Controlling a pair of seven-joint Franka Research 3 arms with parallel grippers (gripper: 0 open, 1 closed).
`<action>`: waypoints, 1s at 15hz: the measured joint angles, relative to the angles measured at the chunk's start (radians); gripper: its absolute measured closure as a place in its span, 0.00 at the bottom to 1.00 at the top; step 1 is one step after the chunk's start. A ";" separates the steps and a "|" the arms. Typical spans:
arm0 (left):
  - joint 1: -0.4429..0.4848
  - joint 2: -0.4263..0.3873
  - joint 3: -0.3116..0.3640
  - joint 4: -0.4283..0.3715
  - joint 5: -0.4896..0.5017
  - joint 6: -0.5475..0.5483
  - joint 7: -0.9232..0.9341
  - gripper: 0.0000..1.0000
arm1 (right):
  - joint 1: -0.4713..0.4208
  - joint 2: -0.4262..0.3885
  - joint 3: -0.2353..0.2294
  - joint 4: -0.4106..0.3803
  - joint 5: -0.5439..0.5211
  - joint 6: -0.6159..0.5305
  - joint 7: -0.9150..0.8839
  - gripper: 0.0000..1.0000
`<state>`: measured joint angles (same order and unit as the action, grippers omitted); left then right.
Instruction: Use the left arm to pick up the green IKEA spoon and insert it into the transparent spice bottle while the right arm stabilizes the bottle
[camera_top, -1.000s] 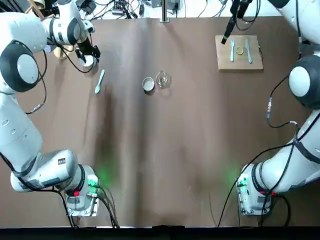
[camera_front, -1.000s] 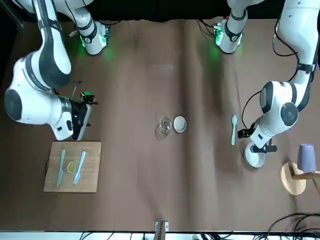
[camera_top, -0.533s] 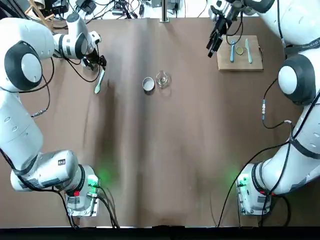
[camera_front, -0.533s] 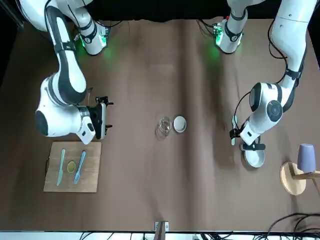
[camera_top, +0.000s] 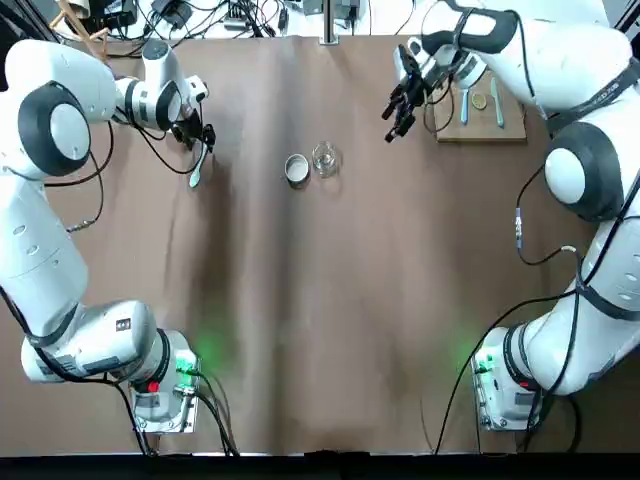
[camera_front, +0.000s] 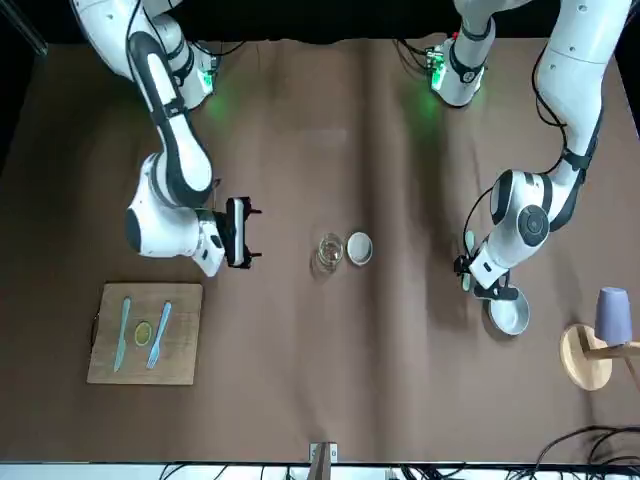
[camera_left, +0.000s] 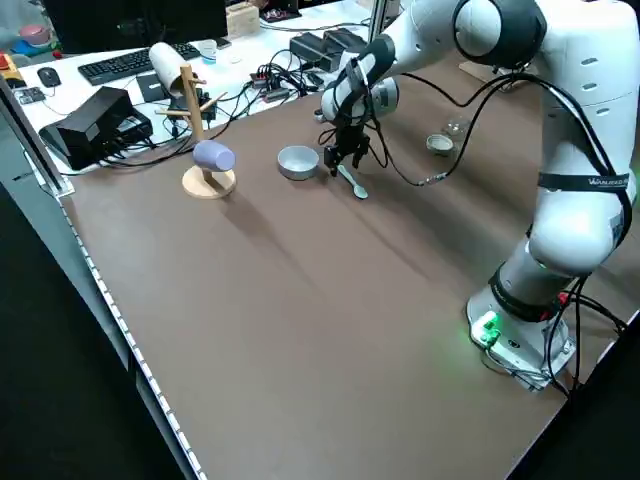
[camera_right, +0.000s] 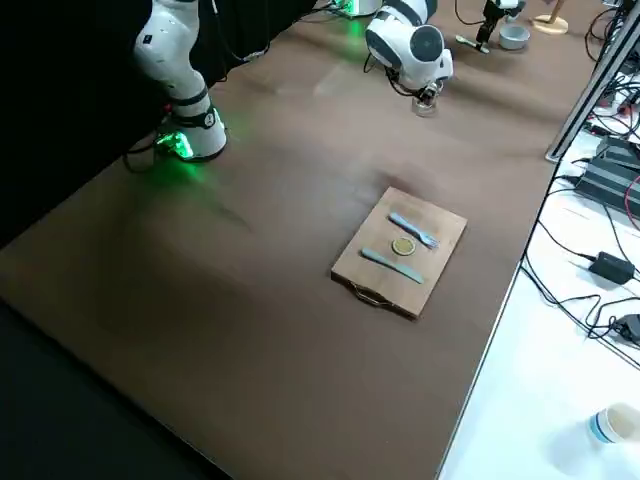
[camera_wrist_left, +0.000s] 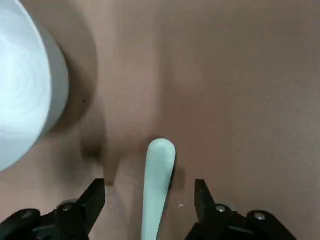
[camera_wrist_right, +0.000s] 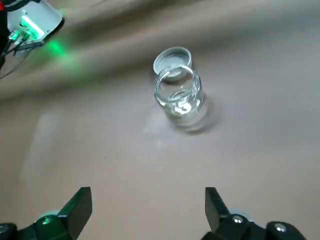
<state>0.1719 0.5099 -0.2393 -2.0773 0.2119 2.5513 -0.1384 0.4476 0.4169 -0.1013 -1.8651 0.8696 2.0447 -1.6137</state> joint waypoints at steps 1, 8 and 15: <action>0.000 0.009 0.000 0.000 0.004 0.008 0.000 0.20 | 0.022 0.000 0.000 -0.018 0.033 0.044 -0.031 0.00; 0.000 0.022 0.000 0.015 0.005 0.022 0.000 0.34 | 0.184 0.116 0.001 -0.059 0.340 0.271 -0.205 0.00; -0.002 0.026 0.000 0.016 0.005 0.022 -0.005 0.56 | 0.252 0.212 0.001 -0.043 0.639 0.346 -0.295 0.00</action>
<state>0.1704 0.5356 -0.2395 -2.0611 0.2169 2.5732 -0.1430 0.6997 0.6285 -0.1006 -1.9085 1.5088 2.3904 -1.9085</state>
